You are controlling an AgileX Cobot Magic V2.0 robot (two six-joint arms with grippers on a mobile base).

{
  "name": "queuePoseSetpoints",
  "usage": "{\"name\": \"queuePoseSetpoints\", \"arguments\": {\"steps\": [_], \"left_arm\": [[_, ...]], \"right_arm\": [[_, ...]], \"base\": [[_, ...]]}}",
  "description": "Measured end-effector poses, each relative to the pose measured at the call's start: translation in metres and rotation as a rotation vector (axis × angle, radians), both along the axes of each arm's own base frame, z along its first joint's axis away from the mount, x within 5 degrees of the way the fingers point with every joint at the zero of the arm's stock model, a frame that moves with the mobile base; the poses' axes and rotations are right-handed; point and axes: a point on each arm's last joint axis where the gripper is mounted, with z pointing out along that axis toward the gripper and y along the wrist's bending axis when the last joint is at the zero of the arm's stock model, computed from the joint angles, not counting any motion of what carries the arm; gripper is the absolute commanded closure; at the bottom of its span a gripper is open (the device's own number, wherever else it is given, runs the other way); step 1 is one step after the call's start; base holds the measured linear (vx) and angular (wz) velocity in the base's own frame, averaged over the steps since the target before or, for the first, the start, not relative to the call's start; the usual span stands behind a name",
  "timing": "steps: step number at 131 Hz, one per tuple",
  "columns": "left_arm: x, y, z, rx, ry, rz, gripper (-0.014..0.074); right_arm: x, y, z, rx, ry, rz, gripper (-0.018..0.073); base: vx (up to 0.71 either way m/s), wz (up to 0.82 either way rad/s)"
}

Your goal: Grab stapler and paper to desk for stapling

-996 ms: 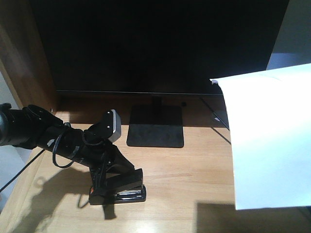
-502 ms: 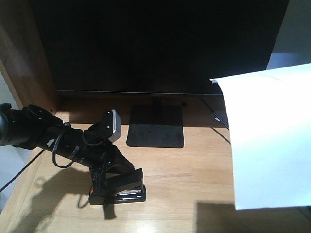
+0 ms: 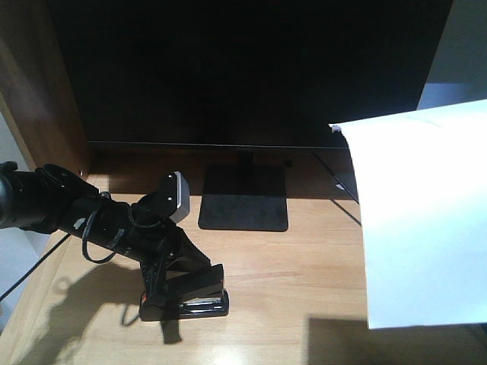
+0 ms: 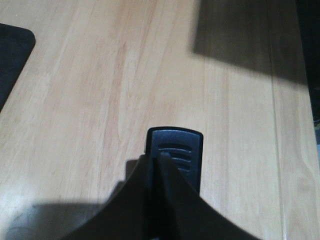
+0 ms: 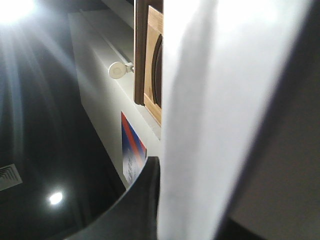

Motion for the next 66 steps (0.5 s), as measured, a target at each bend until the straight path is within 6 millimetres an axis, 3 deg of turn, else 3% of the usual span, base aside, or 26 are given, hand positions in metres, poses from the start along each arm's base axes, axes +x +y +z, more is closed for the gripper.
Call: {"name": "queuePoseSetpoints", "arguments": {"steps": [66], "left_arm": [[0.0000,0.0000,0.0000,0.000,0.000,0.000,0.0603]], "right_arm": [[0.0000,0.0000,0.0000,0.000,0.000,0.000,0.0561]], "base": [[0.00,0.00]]}}
